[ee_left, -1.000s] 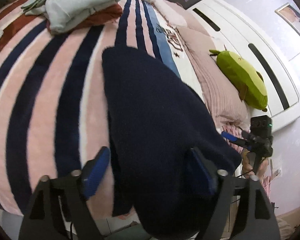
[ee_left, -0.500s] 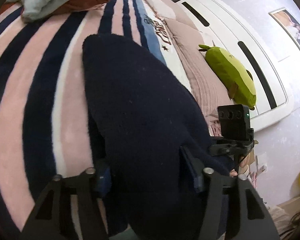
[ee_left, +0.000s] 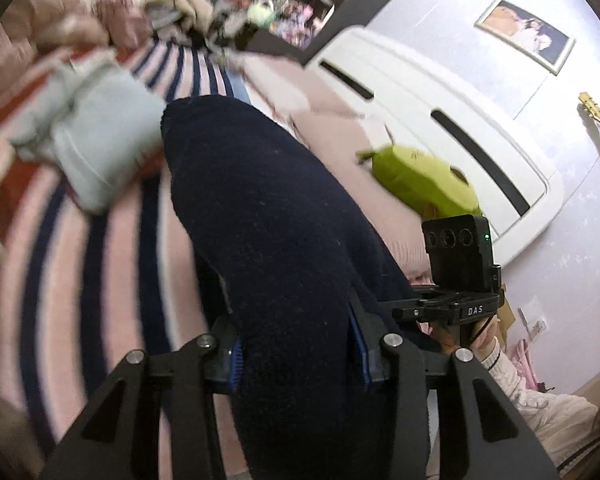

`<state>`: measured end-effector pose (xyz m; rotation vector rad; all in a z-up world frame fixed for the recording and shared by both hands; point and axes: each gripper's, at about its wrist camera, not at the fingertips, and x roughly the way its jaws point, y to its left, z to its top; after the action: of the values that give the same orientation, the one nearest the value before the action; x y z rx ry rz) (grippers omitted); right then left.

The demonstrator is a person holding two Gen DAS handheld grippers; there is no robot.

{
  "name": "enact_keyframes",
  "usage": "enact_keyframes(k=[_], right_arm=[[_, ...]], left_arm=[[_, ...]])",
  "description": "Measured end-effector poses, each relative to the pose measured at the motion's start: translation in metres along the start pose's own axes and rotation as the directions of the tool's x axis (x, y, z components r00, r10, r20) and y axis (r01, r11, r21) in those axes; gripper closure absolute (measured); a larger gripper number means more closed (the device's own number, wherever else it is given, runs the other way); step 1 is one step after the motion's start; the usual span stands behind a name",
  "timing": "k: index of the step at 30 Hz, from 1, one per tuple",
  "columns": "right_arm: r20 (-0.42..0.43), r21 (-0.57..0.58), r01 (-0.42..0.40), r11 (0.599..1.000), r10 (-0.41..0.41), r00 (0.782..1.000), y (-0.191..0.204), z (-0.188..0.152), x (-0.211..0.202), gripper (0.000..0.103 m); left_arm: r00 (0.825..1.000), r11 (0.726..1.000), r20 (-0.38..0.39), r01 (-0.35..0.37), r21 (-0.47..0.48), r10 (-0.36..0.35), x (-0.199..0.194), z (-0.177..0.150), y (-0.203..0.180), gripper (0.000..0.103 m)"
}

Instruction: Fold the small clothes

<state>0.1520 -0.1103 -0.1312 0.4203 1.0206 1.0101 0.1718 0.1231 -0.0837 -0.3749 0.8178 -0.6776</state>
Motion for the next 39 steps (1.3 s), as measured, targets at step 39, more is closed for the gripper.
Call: enact_keyframes(k=[39], right_arm=[[-0.239,-0.021,-0.031,0.999,0.025,0.971,0.167,0.125,0.331,0.051]], left_arm=[[0.867,0.850,-0.006,-0.490,-0.195,0.498,-0.237,0.013,0.281,0.041]])
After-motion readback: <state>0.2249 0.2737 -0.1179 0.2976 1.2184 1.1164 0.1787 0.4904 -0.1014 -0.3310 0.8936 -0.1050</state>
